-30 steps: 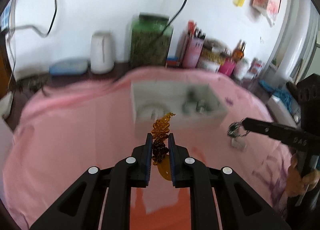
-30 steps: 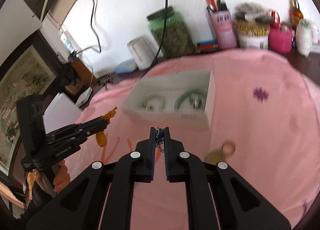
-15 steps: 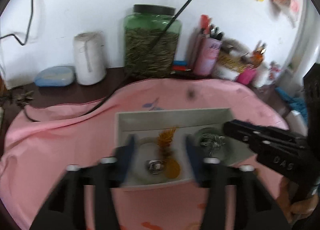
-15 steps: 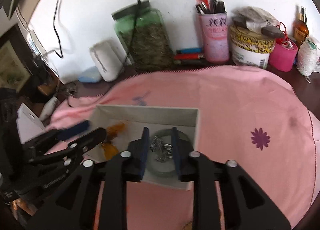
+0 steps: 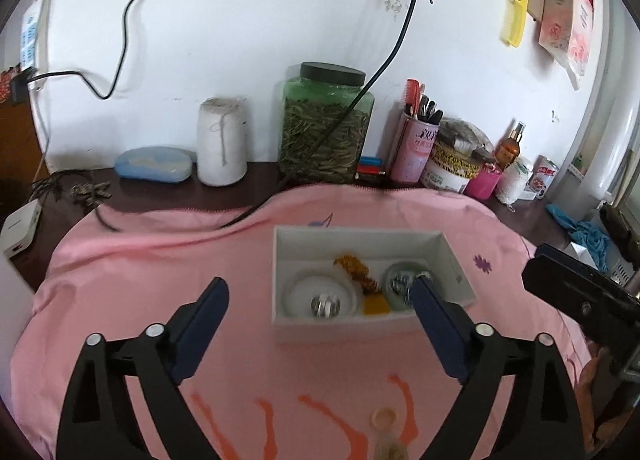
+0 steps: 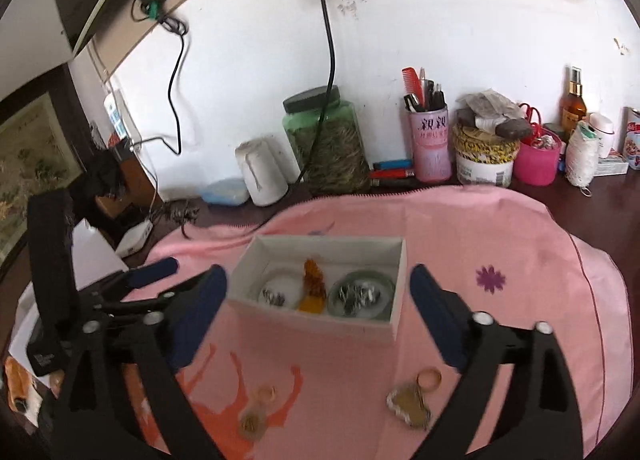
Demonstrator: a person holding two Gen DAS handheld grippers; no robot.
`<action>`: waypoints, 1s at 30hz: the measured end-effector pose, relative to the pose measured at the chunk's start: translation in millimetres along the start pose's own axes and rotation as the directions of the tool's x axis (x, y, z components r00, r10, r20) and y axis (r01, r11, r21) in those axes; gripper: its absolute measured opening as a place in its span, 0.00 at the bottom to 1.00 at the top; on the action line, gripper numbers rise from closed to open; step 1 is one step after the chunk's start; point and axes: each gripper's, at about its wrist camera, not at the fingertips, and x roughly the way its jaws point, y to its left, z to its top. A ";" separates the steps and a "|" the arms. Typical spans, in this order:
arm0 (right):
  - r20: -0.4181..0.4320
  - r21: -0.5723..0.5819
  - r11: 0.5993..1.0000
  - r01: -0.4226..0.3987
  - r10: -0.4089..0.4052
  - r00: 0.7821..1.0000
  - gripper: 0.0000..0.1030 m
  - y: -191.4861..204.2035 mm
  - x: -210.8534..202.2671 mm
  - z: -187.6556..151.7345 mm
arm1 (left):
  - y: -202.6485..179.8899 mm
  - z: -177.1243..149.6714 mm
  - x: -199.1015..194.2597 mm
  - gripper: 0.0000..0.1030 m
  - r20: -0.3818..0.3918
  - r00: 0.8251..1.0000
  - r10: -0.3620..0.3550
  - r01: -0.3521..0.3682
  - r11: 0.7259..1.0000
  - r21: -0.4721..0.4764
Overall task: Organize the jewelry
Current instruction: 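Open both grippers to drop the beads and chain into the box, then move both grippers back toward the remaining rings and pendants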
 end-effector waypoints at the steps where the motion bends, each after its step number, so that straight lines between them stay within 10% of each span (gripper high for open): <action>1: 0.005 -0.012 1.000 0.016 -0.016 1.000 0.88 0.9 -5.1 -6.0 | -0.1 -5.9 -3.0 0.92 -0.003 1.000 0.003 -0.003 1.000 0.001; 10: -0.016 -0.007 0.997 0.081 -0.081 0.997 0.93 -18.7 -20.9 -59.8 | -6.0 -76.6 -9.5 0.94 -0.086 0.995 0.056 -0.049 0.996 0.076; 30: -0.026 0.112 0.990 0.087 -0.085 0.996 0.93 -38.4 -23.7 -57.4 | -38.4 -85.2 -19.4 0.94 -0.007 0.994 0.109 -0.105 0.969 0.222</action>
